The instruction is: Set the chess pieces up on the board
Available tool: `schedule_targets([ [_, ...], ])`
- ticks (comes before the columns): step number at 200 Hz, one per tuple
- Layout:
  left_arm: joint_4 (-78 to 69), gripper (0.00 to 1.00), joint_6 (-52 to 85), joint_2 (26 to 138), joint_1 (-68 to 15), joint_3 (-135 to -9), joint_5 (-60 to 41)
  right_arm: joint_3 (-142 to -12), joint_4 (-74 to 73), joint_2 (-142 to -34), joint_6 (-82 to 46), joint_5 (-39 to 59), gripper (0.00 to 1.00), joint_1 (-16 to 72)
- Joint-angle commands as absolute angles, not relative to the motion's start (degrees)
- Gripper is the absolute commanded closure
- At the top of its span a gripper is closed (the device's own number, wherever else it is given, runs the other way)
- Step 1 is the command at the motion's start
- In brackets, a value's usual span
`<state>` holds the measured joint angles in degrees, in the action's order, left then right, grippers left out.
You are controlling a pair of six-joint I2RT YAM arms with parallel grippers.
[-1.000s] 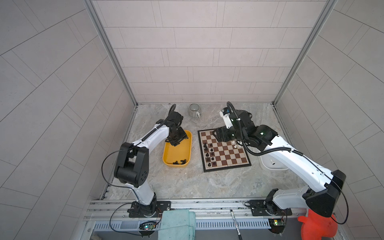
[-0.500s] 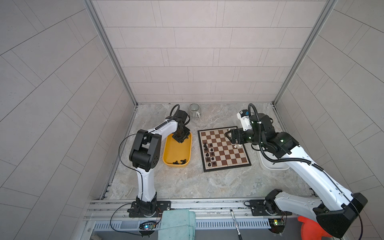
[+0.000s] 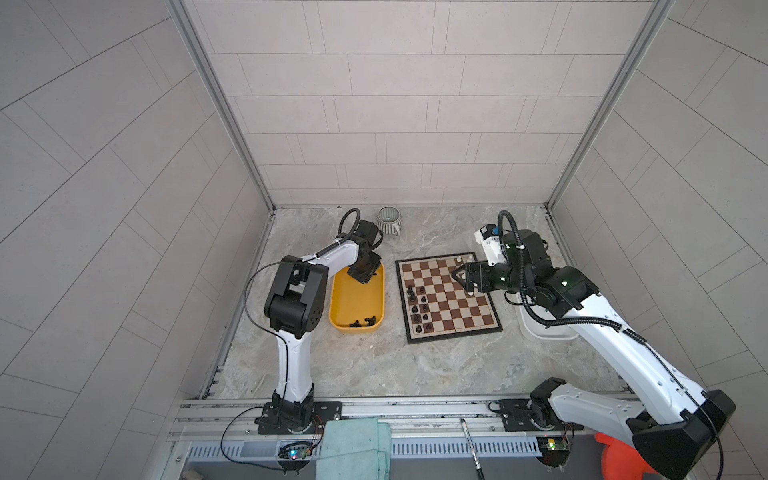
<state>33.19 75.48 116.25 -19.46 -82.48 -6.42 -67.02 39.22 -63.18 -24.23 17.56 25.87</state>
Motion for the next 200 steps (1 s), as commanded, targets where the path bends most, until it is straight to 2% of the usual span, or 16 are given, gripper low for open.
schedule_targets([
  [1, 37.62, 0.61, 76.40, 119.11, -19.93, -85.58, -5.54, -66.70, 39.21, -61.46, -24.24, 18.70, 0.13, 24.86],
  [68, 47.37, 0.66, 72.44, 122.35, -19.98, -90.18, -4.39, -65.15, 38.43, -60.07, -24.60, 20.95, 0.14, 21.11],
  [164, 45.01, 0.72, 68.85, 122.74, -17.76, -88.86, -7.27, -63.38, 36.66, -59.68, -26.29, 23.03, 0.16, 19.69],
  [179, 44.56, 0.70, 68.32, 122.88, -17.76, -88.86, -9.32, -63.17, 36.65, -59.50, -26.37, 22.87, 0.16, 19.60],
  [200, 44.92, 0.61, 68.59, 122.64, -17.77, -88.95, -11.57, -62.86, 36.35, -59.50, -26.68, 22.98, 0.16, 19.51],
])
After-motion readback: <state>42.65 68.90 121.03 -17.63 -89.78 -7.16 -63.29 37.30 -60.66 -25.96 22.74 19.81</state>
